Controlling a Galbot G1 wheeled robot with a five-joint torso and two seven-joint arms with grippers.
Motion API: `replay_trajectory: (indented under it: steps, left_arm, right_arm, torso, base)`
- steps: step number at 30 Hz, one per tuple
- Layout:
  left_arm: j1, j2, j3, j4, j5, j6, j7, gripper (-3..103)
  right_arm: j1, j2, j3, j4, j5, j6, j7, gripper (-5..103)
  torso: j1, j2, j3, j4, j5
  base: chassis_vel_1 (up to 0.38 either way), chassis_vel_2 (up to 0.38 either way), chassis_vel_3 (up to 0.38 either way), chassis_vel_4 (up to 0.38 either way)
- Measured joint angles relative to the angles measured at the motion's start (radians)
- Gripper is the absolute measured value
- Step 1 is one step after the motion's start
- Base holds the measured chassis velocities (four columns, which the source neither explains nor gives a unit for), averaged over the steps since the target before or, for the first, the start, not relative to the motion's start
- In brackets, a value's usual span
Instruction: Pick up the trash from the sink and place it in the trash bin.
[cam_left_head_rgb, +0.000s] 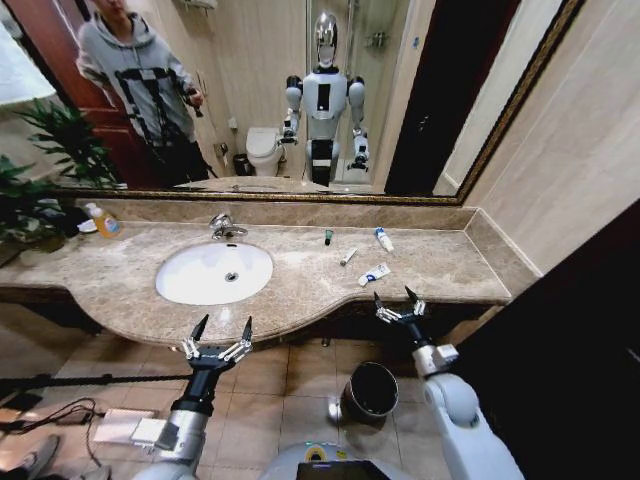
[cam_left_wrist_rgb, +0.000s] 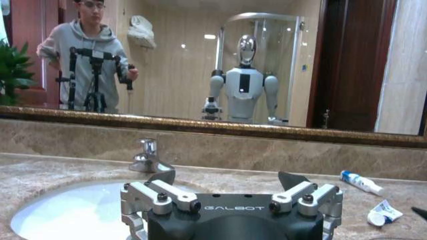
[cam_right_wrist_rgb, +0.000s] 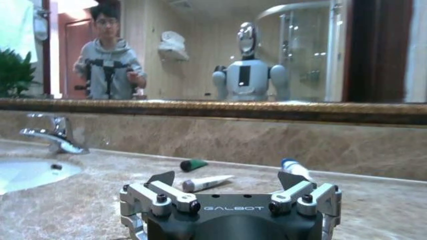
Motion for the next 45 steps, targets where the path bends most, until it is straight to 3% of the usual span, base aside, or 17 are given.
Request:
replay_trajectory:
  steps: [7, 13, 23, 31, 33, 40, 45]
  left_arm:
    - [0.0, 0.0, 0.0, 0.0, 0.0, 0.0, 0.0, 100]
    - [0.0, 0.0, 0.0, 0.0, 0.0, 0.0, 0.0, 100]
    - [0.0, 0.0, 0.0, 0.0, 0.0, 0.0, 0.0, 100]
    - [0.0, 0.0, 0.0, 0.0, 0.0, 0.0, 0.0, 100]
    - [0.0, 0.0, 0.0, 0.0, 0.0, 0.0, 0.0, 100]
    - [0.0, 0.0, 0.0, 0.0, 0.0, 0.0, 0.0, 100]
    - [0.0, 0.0, 0.0, 0.0, 0.0, 0.0, 0.0, 100]
  right_arm:
    - [0.11, -0.045, -0.076, -0.075, -0.006, -0.037, 0.011, 100]
    - [0.213, -0.103, -0.158, -0.152, 0.019, -0.111, 0.03, 100]
    - [0.302, -0.103, -0.23, -0.244, 0.045, -0.157, 0.035, 101]
    - [0.318, -0.105, -0.229, -0.275, 0.05, -0.156, 0.038, 79]
    - [0.318, -0.103, -0.229, -0.278, 0.05, -0.154, 0.038, 79]
    - [0.32, -0.088, -0.212, -0.286, 0.05, -0.152, 0.037, 54]
    - [0.311, -0.09, -0.203, -0.277, 0.05, -0.15, 0.037, 43]
  torso:
    - [0.0, 0.0, 0.0, 0.0, 0.0001]
    - [0.0, 0.0, 0.0, 0.0, -0.0001]
    - [0.0, 0.0, 0.0, 0.0, 0.0]
    - [0.0, 0.0, 0.0, -0.0001, -0.0001]
    - [0.0, 0.0, 0.0, -0.0001, -0.0001]
    - [0.0, 0.0, 0.0, 0.0, 0.0001]
    - [0.0, 0.0, 0.0, 0.0, 0.0]
  base:
    - [0.0, 0.0, 0.0, 0.0]
    - [0.0, 0.0, 0.0, 0.0]
    - [0.0, 0.0, 0.0, 0.0]
    - [0.0, 0.0, 0.0, 0.0]
    - [0.0, 0.0, 0.0, 0.0]
    - [0.0, 0.0, 0.0, 0.0]
    - [0.0, 0.0, 0.0, 0.0]
